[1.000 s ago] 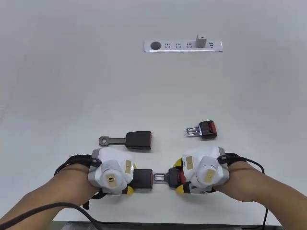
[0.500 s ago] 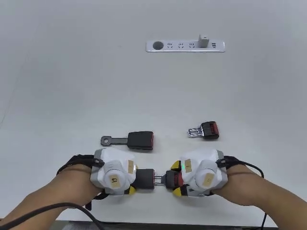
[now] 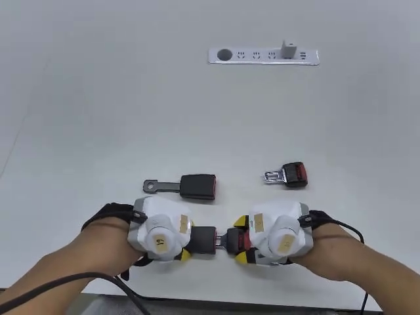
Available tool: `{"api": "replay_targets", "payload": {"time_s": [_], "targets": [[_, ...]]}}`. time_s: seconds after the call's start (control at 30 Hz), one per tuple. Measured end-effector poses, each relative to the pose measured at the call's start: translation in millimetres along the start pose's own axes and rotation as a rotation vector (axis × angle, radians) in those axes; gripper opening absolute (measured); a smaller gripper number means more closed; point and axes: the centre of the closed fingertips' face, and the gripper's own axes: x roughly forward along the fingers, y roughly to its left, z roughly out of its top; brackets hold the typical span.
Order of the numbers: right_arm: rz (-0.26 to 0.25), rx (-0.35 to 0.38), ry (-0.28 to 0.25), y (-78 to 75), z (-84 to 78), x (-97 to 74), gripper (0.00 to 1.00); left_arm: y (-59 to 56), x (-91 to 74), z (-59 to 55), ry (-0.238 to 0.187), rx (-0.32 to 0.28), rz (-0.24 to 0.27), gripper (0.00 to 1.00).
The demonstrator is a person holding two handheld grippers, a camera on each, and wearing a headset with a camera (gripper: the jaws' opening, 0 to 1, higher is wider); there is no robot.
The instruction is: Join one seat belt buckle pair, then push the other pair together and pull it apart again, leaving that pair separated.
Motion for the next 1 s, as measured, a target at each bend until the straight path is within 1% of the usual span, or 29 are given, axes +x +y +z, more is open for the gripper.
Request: {"api": "replay_targets", "payload": {"time_s": [0.03,0.1,0.13,0.17,0.2,0.23,0.3,0.4,0.47,0.5,0.73,0.9,0.93,1.0], "targets": [[0.0,0.0,-0.005,-0.5,1.4,1.4,0.3,-0.5,0.7,0.5,0.011,0.02,-0.003,0.31],[0.002,0.0,-0.016,3.1,9.2,5.2,0.29,-2.0,1.6,1.5,0.04,0.036,-0.008,0.31],[0.001,-0.008,-0.006,3.8,10.5,7.8,0.29,-1.8,1.6,1.2,0.045,0.04,-0.008,0.31],[0.002,-0.009,-0.008,2.8,11.4,8.6,0.29,-1.3,1.6,0.5,0.05,0.035,-0.007,0.31],[0.006,-0.011,0.008,2.6,8.5,9.0,0.29,-2.8,-0.5,-2.3,0.074,0.022,-0.006,0.31],[0.008,-0.005,-0.004,1.9,8.1,8.8,0.29,-1.4,0.7,0.9,0.044,0.028,-0.008,0.31],[0.008,-0.003,-0.018,1.4,7.9,8.3,0.29,-0.2,-0.1,1.1,0.023,0.016,-0.007,0.31],[0.006,-0.004,-0.009,-0.2,7.9,11.2,0.29,-1.3,0.0,3.5,0.024,0.018,-0.005,0.31],[0.005,-0.006,-0.004,0.8,8.6,11.3,0.29,-1.4,0.0,2.5,0.027,0.021,-0.006,0.31],[0.005,-0.008,-0.001,1.8,8.8,9.0,0.29,-1.2,0.1,2.5,0.027,0.022,-0.006,0.31],[0.003,-0.011,0.009,1.6,8.7,9.0,0.29,-1.6,-0.7,4.1,0.032,0.028,-0.008,0.31],[-0.002,0.003,0.013,1.8,8.3,9.1,0.29,0.5,-0.4,2.1,0.0,0.003,-0.012,0.31],[-0.003,0.005,0.015,1.6,8.0,9.3,0.29,-1.1,-0.3,5.1,0.0,0.002,-0.01,0.31],[-0.002,0.021,0.022,0.8,8.1,8.6,0.3,-0.5,0.2,3.7,0.005,-0.005,-0.012,0.31]]}}
